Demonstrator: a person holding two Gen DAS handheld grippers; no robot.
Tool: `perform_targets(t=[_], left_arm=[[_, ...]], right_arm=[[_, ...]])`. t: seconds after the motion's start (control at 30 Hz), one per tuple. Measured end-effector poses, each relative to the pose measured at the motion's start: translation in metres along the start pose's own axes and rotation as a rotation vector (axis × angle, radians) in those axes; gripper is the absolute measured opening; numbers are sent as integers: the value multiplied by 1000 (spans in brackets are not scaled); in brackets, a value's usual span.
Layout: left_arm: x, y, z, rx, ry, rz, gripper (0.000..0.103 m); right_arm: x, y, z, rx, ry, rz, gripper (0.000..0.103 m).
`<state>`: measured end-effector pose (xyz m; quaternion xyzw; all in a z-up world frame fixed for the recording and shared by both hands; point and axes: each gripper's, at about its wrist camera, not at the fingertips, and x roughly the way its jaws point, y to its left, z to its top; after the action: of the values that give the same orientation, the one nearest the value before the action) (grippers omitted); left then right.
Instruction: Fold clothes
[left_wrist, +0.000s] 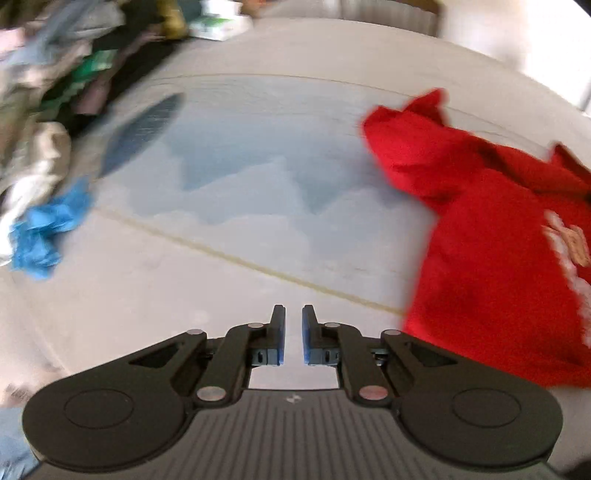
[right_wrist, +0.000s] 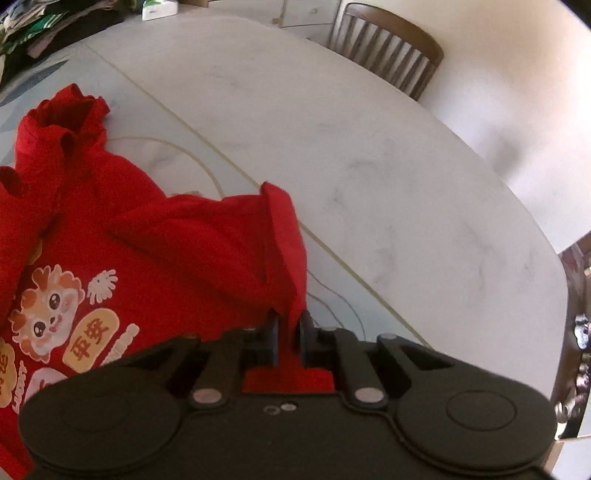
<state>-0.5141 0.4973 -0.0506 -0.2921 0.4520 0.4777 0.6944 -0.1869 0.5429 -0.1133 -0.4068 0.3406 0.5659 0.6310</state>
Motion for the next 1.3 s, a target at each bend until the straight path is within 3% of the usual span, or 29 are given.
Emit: perform_targets(t=[0.03,0.1,0.17,0.33,0.5,0.6,0.63,0.67,0.73,0.77,0.83,0.97,1.1,1.3], left_arm=[[-2,-3,2,14,-10,-70,10],[-6,-15,7,68,-31,-156,24],[-4,-30,13,132,-49,-198,74],[22,-66,45,305,-53,-281,75],[61,-88,70,355,28,-338,75],[61,-94,67,370,24,-337,71],[59,-94,66,370,18,-342,58],[57,-95,63,367,15,-346,33],[53,-96,58,364,-3,-320,11],[51,-96,56,356,-18,-304,6],[46,-95,54,317,-45,-296,4],[30,-70,49,251,-100,-283,4],[27,-36,43,219,-100,-235,3],[21,24,47,81,-133,-164,3]], right_arm=[[-3,-1,-2,15,-2,-2,103],[-8,-6,-5,63,-4,-11,103],[-15,-14,-13,108,-3,-15,103],[-26,-26,-34,190,17,-13,103],[-32,-19,-44,213,19,-12,103],[-36,-14,-48,226,6,4,103],[-36,-15,-48,234,3,0,103],[-37,-16,-49,243,0,-5,103],[-34,-17,-48,241,1,-26,103],[-32,-18,-48,236,4,-40,103],[-28,-19,-47,230,10,-62,103],[-25,-31,-48,309,32,-21,103],[-26,-36,-50,349,34,-25,103],[-48,-42,-70,486,17,-95,103]])
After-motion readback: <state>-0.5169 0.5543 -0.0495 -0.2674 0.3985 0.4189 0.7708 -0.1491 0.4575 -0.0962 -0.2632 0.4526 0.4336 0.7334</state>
